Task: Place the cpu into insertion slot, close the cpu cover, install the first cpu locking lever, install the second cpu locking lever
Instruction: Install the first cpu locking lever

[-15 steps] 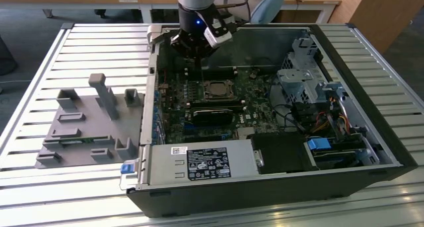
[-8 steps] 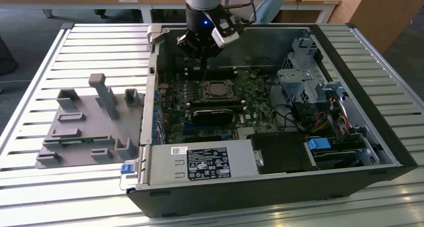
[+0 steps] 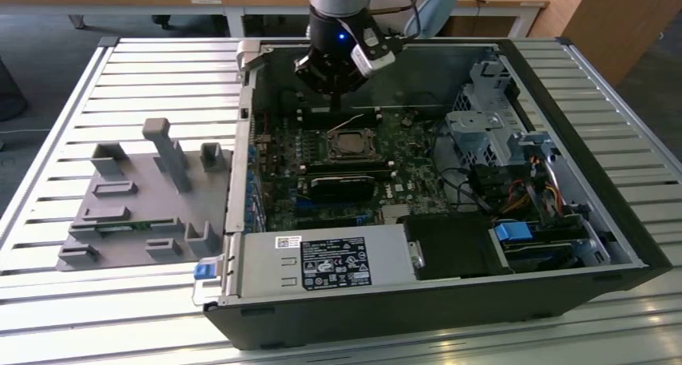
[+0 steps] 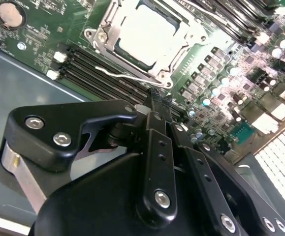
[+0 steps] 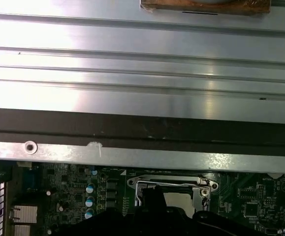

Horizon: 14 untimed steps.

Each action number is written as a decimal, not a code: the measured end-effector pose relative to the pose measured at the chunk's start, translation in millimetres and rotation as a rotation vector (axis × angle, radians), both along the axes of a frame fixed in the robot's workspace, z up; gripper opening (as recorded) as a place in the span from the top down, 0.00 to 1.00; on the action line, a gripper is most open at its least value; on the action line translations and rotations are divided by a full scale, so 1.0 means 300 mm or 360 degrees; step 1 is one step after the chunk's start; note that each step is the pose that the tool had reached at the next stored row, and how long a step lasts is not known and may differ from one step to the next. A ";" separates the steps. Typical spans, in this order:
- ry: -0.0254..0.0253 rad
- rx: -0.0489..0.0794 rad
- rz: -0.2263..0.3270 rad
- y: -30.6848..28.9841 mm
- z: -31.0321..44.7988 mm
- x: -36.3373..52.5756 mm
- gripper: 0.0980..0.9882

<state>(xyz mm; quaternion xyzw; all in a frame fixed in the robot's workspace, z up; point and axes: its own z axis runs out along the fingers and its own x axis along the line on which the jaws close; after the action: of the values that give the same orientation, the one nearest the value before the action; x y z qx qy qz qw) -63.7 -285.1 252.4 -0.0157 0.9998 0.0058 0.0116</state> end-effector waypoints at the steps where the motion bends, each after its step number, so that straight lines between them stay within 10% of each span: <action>1: -0.00002 0.0000 0.0000 0.000 0.000 0.000 0.99; 4: -0.00002 0.0004 0.0000 0.000 -0.002 0.001 0.99; 7: -0.00002 0.0051 0.0000 0.000 -0.008 0.001 0.99; 14: -0.00010 0.0057 -0.0004 0.000 -0.029 0.004 0.99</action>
<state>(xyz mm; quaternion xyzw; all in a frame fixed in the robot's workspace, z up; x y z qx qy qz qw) -62.6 -285.0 243.7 -0.0143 0.9995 0.0237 0.0122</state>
